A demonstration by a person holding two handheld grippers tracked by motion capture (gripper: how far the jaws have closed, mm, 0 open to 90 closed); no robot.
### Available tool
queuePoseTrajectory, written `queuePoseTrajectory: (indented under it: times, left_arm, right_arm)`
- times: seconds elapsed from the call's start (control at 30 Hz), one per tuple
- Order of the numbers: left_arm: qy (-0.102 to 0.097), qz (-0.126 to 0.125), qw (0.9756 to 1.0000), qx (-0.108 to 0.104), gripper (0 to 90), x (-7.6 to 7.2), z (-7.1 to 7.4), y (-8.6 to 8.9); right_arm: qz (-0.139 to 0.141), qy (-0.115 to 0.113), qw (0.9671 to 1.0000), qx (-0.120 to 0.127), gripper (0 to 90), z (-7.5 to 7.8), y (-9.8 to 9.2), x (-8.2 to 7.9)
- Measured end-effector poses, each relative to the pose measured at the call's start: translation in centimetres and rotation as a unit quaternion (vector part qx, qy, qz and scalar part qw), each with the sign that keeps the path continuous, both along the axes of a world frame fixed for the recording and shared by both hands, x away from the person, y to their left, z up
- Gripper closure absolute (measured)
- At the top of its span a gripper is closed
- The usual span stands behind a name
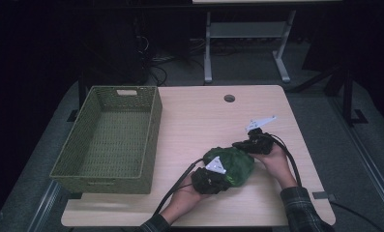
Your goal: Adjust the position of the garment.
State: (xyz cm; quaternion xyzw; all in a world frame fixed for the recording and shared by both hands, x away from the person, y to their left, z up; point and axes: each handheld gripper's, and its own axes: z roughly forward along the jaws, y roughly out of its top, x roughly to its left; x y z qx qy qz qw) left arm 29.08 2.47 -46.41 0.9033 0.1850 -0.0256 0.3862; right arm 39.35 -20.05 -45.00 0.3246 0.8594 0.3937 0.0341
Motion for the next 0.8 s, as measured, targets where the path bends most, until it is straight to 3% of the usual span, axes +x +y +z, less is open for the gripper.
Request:
queuePoseTrajectory:
  times: [0.1,0.23,0.43,0.8]
  left_arm:
    - [0.002,0.003,1.0,0.004,87.9,0.3,-0.3,0.2]
    - [-0.004,0.003,0.9999,0.011,88.1,0.5,-0.4,0.4]
    - [-0.01,0.007,0.9997,0.02,88.0,0.9,-0.3,1.2]
    - [-0.022,0.027,0.9988,0.033,87.9,1.9,0.1,3.1]
  right_arm:
    - [0.004,0.008,1.0,-0.003,89.8,-0.2,0.1,-0.3]
    - [0.008,0.001,0.9998,-0.016,89.8,-0.3,-0.1,-0.9]
    - [0.004,0.006,0.9999,-0.013,89.8,-0.4,-0.7,-1.9]
    - [0.008,-0.008,0.9999,-0.011,89.7,-0.2,-2.0,-4.4]
